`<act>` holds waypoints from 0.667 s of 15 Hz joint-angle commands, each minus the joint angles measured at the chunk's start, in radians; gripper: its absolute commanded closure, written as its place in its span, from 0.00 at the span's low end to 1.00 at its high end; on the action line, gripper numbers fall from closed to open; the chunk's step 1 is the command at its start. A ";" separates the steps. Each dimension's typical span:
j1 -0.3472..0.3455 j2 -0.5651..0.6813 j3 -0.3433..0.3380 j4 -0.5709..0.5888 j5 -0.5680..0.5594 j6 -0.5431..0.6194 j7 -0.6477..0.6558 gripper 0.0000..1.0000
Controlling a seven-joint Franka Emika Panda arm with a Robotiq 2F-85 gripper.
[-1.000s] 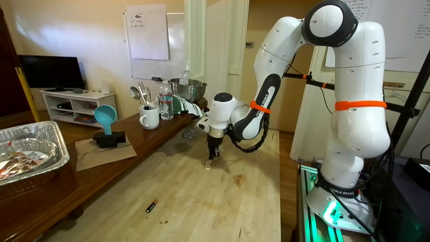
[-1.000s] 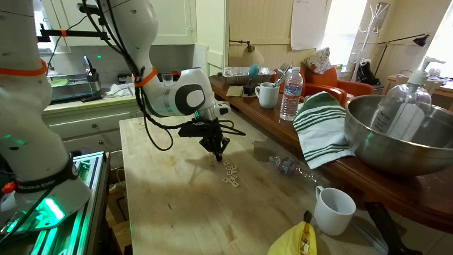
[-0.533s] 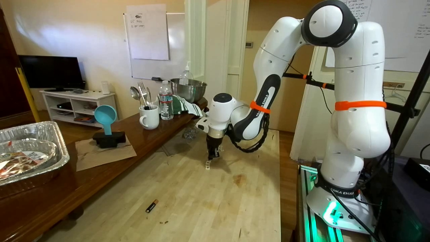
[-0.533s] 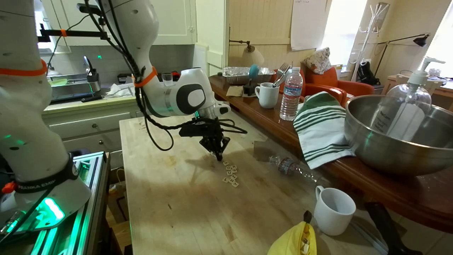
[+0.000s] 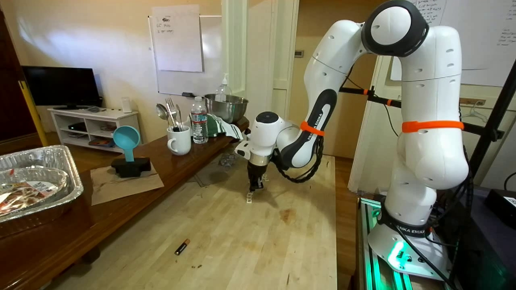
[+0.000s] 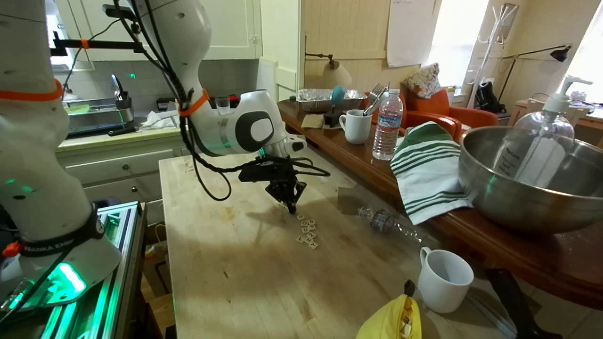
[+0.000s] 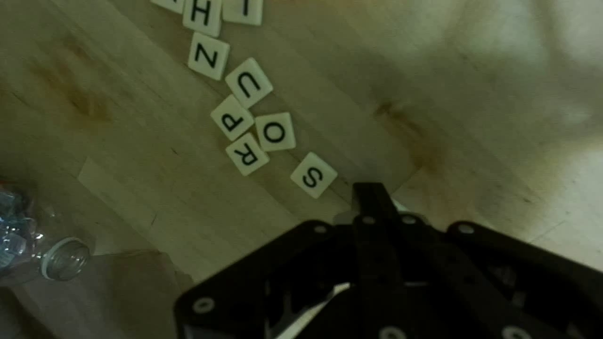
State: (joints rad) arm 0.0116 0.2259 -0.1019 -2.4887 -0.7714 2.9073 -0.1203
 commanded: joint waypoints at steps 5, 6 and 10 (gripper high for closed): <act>0.006 0.033 -0.001 -0.004 -0.022 0.033 0.000 1.00; 0.008 0.032 -0.002 -0.004 -0.023 0.034 0.001 1.00; 0.008 0.033 -0.001 -0.005 -0.022 0.047 0.002 1.00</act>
State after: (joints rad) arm 0.0145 0.2274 -0.1006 -2.4894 -0.7723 2.9178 -0.1268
